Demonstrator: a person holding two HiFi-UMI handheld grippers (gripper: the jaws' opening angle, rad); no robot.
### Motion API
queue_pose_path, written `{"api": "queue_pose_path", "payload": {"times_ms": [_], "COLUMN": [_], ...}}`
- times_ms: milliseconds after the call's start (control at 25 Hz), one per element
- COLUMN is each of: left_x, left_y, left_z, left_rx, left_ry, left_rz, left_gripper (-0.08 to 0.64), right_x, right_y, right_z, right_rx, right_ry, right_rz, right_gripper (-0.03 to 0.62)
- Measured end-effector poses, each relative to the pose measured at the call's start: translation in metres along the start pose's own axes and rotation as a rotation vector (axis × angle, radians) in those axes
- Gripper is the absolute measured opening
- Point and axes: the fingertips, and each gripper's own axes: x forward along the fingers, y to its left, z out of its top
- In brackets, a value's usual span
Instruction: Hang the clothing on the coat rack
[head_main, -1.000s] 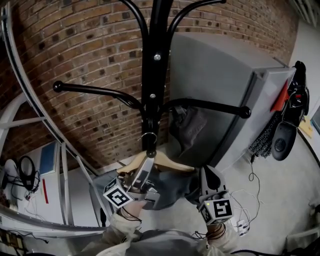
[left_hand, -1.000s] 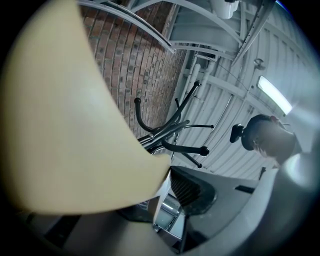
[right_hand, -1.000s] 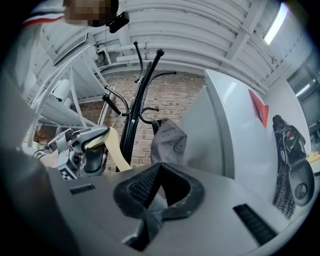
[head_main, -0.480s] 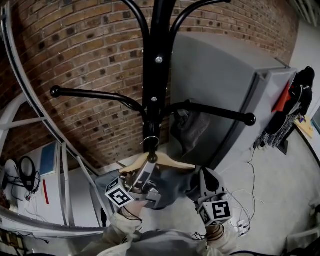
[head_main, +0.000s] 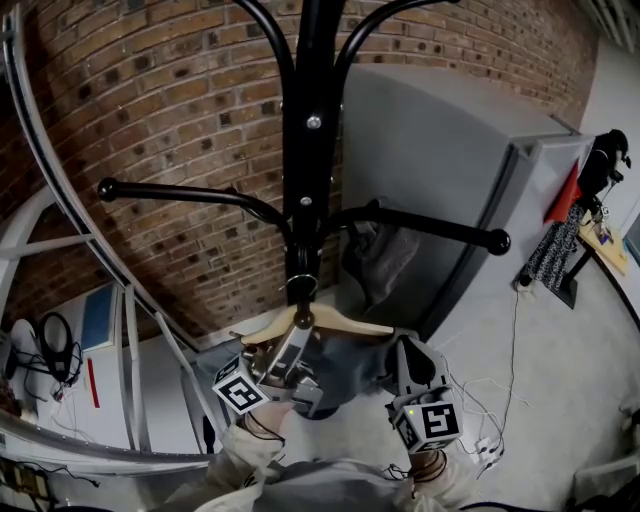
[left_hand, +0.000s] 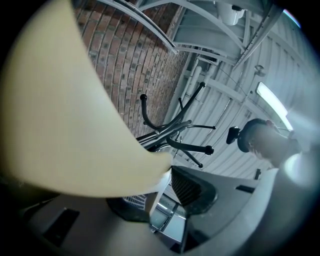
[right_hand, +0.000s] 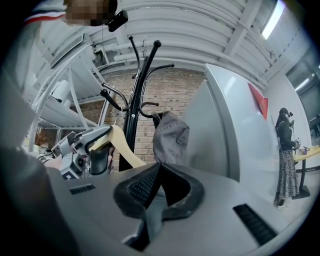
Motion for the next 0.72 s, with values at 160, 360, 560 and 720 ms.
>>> {"api": "queue_pose_path", "payload": {"times_ms": [160, 360, 560, 720], "left_x": [-0.009, -0.028, -0.044, -0.061], "left_y": [0.004, 0.004, -0.002, -0.001], "left_z": [-0.009, -0.029, -0.040, -0.054], "left_rx": [-0.018, -0.009, 0.074, 0.268], "left_ry": [0.015, 0.069, 0.124, 0.241], "left_rz": [0.036, 0.081, 0.140, 0.237], "left_gripper": [0.118, 0.118, 0.118, 0.100], "right_x": [-0.004, -0.010, -0.013, -0.014], "right_y": [0.004, 0.008, 0.018, 0.028], "right_z": [0.001, -0.005, -0.008, -0.012], "right_rx": [-0.001, 0.006, 0.030, 0.037], "right_ry": [0.005, 0.015, 0.012, 0.024], "right_rz": [0.003, 0.004, 0.031, 0.073], "right_gripper": [0.021, 0.021, 0.021, 0.021]}}
